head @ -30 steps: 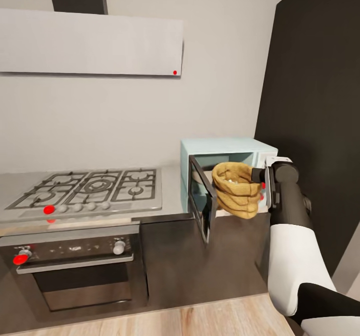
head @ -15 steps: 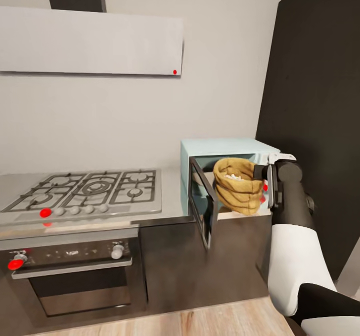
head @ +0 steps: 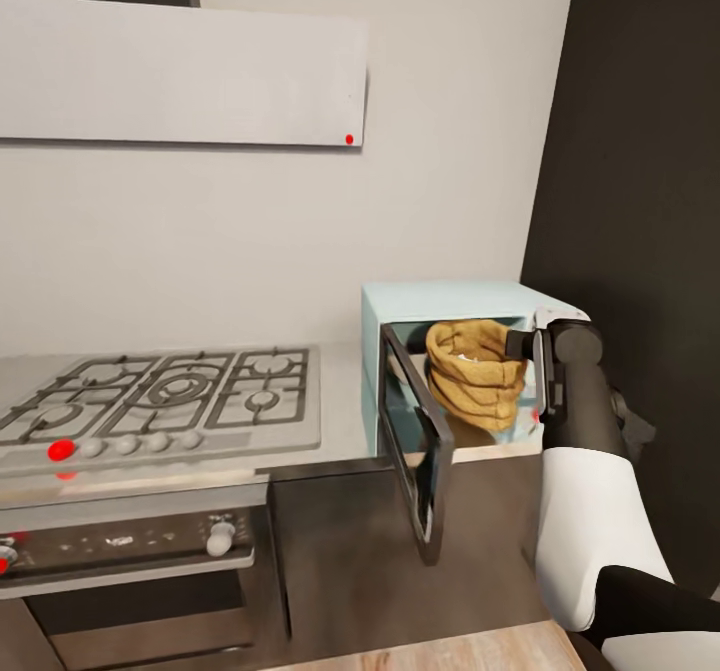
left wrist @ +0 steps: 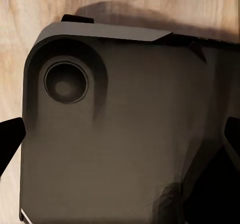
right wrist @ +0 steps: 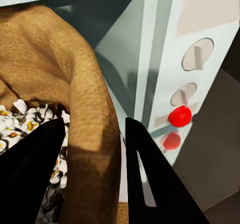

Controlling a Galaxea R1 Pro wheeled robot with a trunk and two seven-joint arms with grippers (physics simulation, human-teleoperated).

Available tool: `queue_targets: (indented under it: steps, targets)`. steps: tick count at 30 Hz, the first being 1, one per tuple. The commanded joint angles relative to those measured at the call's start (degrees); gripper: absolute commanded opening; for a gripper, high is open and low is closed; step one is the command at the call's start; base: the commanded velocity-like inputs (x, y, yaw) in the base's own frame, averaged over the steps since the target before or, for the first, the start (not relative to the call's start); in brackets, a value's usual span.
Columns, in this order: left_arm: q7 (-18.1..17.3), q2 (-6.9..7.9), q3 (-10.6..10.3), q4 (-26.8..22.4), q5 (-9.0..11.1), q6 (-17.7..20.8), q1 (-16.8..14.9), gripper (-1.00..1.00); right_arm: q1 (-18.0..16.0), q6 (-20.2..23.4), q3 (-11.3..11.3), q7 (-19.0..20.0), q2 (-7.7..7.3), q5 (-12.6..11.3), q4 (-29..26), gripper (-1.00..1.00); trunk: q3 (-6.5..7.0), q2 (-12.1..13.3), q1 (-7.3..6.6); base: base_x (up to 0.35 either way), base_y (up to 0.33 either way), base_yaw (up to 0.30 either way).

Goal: In the kitchen, take the popcorn bag from the countertop, put it into the microwave, and heat it until the popcorn is cooked so the cooked popcorn ends up inside the bag.

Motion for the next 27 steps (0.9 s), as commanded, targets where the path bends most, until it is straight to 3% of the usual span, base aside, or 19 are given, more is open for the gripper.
queue_targets:
  steps: [1,11,27]
  targets:
    - [-0.01,0.00,-0.13,0.00,0.51,-0.07,-0.02,1.00,-0.06,0.18,-0.09,0.09,0.02,0.07,0.00,-1.00,-0.07,-0.03,0.02,0.209,0.000,0.000]
    - [-0.01,0.02,-0.13,0.00,0.51,-0.07,-0.02,1.00,-0.06,0.18,-0.08,0.09,0.16,-0.01,0.21,-1.00,-0.07,-0.03,0.02,0.074,0.000,0.000]
    - [-0.01,0.00,-0.13,0.00,0.51,-0.07,-0.02,1.00,-0.06,0.18,-0.16,0.09,0.17,-0.10,0.31,-1.00,-0.07,-0.03,0.02,0.174,0.000,0.000]
